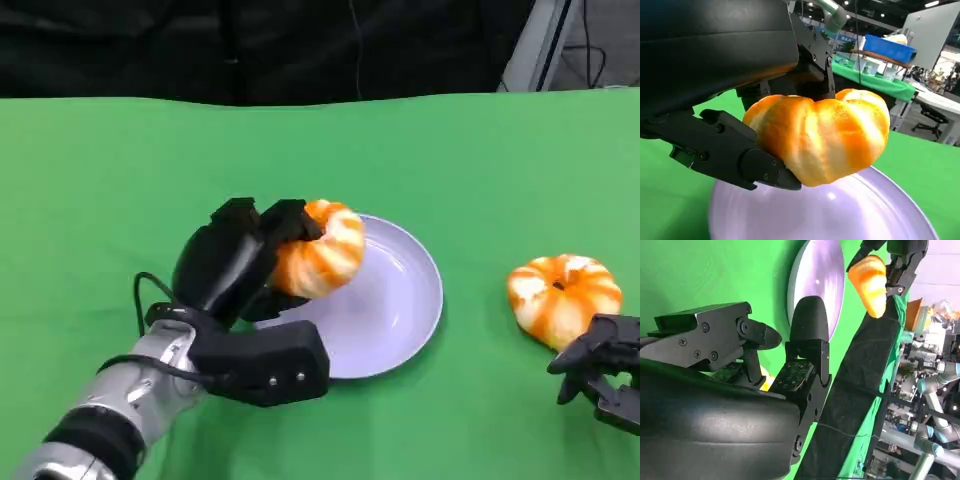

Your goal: Grasp the bread from the table and place it into the plate.

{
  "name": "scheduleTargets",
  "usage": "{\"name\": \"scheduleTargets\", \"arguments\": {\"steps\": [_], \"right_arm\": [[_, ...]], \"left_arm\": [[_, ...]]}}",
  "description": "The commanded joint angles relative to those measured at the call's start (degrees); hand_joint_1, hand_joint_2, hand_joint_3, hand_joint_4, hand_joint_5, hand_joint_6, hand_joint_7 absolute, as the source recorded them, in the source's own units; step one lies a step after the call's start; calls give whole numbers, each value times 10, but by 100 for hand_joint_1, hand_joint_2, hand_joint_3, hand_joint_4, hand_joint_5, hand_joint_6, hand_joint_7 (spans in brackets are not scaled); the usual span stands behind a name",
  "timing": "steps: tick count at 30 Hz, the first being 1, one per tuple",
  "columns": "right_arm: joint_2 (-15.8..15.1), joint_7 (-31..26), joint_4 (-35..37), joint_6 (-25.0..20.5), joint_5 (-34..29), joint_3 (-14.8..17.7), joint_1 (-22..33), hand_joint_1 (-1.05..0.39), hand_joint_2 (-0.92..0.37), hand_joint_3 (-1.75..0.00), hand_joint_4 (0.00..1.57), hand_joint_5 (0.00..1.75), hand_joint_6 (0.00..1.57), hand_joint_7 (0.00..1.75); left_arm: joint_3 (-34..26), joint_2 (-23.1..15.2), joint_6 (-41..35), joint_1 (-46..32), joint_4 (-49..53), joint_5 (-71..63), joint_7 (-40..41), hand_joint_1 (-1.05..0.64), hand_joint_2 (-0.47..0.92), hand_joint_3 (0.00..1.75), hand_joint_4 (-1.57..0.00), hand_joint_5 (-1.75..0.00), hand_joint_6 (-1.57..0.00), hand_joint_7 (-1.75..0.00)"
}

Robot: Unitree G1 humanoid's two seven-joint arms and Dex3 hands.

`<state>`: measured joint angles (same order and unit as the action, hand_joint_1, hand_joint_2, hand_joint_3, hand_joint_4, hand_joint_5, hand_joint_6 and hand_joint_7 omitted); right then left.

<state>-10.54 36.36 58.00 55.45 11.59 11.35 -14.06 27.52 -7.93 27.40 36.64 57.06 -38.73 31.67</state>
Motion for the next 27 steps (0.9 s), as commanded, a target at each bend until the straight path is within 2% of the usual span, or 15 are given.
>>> {"name": "scheduleTargets", "arguments": {"steps": [1, 27], "right_arm": [[-5, -5, -3, 1, 0, -1, 5, 10, -85, -60, 87, 138, 97, 90], [-5, -16, -4, 7, 0, -10, 6, 9, -83, -62, 87, 137, 96, 91]], "left_arm": [[2, 6, 11, 24, 20, 1, -10, -11, 92, 30, -42, -175, -48, -148], [17, 50, 9, 74, 131, 1, -26, -11, 92, 27, -42, -175, -50, -147]]}}
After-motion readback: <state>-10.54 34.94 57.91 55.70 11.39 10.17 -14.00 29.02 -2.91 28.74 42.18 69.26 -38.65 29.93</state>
